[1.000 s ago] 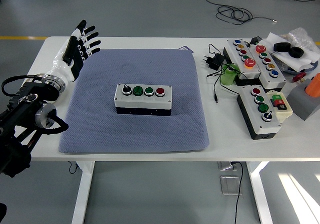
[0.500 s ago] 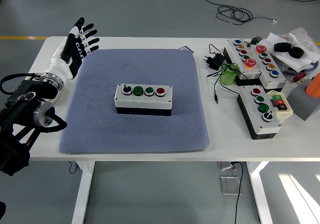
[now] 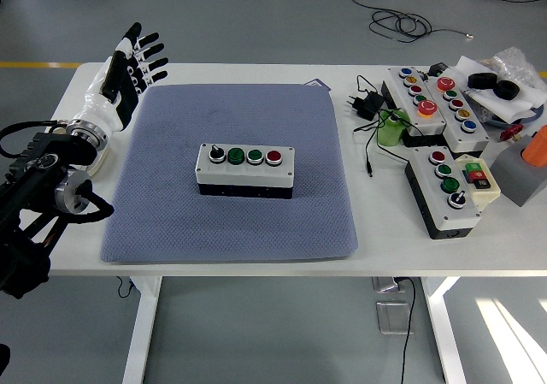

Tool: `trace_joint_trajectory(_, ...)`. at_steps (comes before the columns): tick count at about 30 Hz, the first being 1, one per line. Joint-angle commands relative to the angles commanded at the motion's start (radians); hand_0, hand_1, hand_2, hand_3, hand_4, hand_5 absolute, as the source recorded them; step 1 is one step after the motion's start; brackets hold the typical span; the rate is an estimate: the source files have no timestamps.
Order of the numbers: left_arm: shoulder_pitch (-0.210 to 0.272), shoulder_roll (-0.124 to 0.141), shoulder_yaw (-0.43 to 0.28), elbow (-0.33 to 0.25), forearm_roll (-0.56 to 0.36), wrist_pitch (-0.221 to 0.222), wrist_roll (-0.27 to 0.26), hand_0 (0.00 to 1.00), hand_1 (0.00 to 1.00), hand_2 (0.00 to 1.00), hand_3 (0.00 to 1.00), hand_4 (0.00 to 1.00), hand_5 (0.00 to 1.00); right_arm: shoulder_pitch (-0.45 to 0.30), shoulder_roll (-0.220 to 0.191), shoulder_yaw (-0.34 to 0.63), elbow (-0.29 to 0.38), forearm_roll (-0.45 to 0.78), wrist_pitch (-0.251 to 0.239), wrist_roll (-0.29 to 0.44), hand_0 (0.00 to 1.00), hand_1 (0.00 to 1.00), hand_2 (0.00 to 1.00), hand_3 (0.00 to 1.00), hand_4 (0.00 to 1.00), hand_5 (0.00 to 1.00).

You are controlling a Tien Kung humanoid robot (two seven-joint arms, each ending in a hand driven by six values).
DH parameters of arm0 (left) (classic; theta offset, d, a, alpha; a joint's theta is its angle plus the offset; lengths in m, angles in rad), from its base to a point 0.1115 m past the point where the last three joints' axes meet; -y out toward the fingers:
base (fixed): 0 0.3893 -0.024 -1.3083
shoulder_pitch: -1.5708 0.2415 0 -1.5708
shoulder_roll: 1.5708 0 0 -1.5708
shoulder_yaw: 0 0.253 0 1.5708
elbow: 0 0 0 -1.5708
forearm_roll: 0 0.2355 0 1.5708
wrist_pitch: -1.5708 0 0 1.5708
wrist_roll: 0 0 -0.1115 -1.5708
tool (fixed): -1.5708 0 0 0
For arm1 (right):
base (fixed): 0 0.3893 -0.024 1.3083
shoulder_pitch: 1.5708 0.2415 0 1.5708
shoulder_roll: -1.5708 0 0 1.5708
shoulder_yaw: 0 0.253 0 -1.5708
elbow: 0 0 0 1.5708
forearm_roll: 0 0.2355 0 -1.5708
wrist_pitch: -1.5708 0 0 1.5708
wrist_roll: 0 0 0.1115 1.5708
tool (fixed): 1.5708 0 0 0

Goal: Pick up the button,place it on the desk,press the button,press the button

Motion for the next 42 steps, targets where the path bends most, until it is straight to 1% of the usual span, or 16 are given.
trace_joint_trajectory(11,0.001,-0.006,0.011,0.001,0.019,0.002,-0.005,0.832,0.860,0.901,0.880,0.703,0.998,-0.005,0.000,-0.006,0.000,0.004,-0.001,-0.001,0.787,0.797,0.817,0.751,0.412,0.479)
trace_joint_trajectory(28,0.010,-0.003,0.016,0.000,0.016,0.002,-0.005,0.832,0.861,0.900,0.880,0.707,0.998,-0.014,0.000,-0.009,0.000,0.004,0.000,-0.002,0.787,0.797,0.817,0.751,0.412,0.479)
trace_joint_trajectory(42,0.017,-0.006,0.016,0.001,0.015,0.004,-0.003,0.832,0.861,0.904,0.880,0.707,0.998,-0.017,0.002,-0.012,0.000,-0.005,-0.002,-0.005,0.787,0.797,0.817,0.751,0.412,0.479)
